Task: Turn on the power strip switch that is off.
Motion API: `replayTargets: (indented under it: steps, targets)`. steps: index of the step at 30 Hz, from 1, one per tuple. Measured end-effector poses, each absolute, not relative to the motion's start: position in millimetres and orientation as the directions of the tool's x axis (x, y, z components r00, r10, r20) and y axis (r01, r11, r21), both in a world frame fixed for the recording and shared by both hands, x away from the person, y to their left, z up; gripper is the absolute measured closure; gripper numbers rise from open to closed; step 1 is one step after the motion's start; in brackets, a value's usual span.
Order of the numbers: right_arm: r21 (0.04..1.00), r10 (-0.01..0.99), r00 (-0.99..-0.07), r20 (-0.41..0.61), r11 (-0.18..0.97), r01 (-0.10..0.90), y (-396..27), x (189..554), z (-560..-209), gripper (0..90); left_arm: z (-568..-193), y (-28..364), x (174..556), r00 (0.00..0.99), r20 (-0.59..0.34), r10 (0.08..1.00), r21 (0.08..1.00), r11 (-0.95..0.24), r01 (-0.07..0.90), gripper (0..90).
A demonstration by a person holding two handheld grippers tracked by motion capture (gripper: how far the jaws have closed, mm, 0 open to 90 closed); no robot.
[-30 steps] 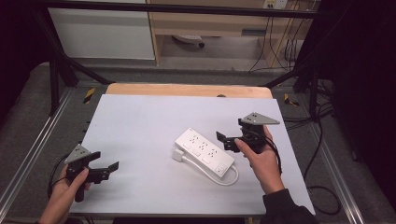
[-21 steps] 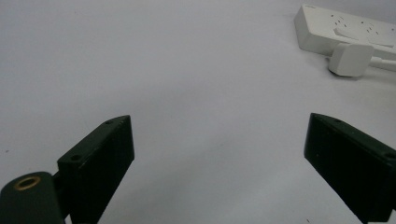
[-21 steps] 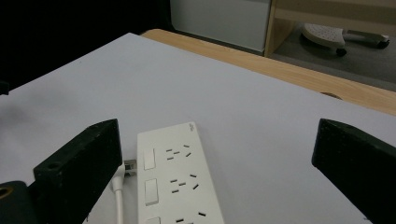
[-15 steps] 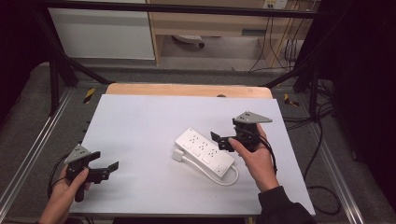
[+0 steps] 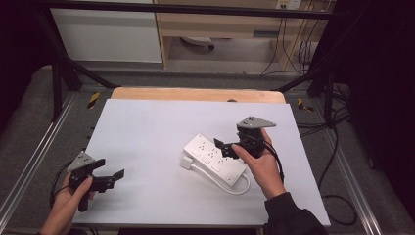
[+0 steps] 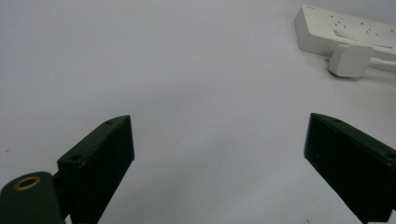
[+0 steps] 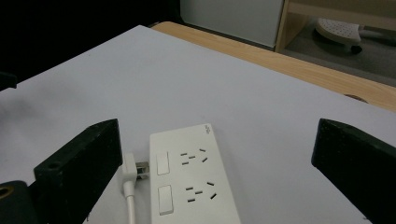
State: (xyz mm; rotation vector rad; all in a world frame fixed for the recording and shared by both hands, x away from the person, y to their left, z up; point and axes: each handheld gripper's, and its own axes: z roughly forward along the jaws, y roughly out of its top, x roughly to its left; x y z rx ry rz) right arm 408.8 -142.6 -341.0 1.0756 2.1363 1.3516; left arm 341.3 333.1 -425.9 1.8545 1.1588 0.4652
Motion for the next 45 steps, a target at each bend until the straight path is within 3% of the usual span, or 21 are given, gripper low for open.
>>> replayTargets:
  steps: [16,45]
  targets:
    - [0.872,0.762,-0.644,0.067,0.269,0.408,-124.5,414.4,-348.0,7.3,-425.6,333.5,341.1,0.495,-0.129,0.859,0.829,-0.180,0.530,8.4]
    - [0.839,0.742,-0.664,0.099,0.297,0.457,-101.0,420.2,-376.4,55.4,-425.8,334.5,341.6,0.495,-0.130,0.859,0.829,-0.180,0.529,8.5]
